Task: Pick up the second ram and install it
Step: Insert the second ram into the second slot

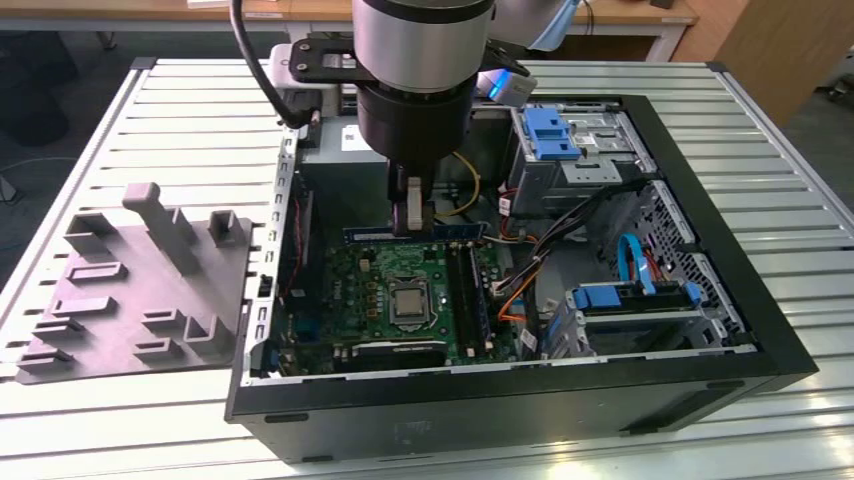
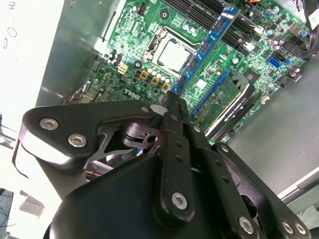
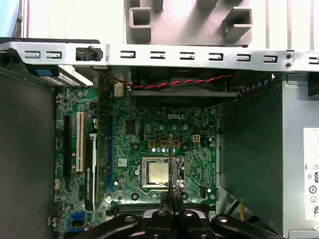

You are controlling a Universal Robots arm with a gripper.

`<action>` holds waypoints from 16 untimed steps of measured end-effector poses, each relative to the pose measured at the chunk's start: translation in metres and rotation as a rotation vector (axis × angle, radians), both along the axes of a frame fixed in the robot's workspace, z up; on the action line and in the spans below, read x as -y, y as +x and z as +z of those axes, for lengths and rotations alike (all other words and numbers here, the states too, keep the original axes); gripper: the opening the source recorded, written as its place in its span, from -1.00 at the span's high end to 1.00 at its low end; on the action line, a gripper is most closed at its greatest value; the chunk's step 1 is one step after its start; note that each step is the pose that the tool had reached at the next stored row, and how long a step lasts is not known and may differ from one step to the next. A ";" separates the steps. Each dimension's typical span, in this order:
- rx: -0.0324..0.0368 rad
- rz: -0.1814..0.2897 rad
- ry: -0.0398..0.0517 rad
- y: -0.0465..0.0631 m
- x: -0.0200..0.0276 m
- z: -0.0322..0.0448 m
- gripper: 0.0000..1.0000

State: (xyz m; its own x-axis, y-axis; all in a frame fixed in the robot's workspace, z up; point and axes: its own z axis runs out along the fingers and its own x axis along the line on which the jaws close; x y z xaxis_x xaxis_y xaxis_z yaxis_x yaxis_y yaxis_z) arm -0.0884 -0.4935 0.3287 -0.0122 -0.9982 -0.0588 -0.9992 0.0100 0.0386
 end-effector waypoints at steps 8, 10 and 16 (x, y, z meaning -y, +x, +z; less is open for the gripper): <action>0.0000 -0.032 0.0000 0.000 0.0000 -0.0006 0.76; 0.0000 -0.065 0.0000 0.000 0.0000 -0.0011 0.76; 0.0000 -0.173 0.0000 0.000 0.0000 -0.0027 0.76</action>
State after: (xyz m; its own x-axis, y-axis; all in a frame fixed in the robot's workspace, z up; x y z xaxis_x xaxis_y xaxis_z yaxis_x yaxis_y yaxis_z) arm -0.0884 -0.4935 0.3259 -0.1837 -0.9812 -0.0588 -0.9826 0.1817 0.0386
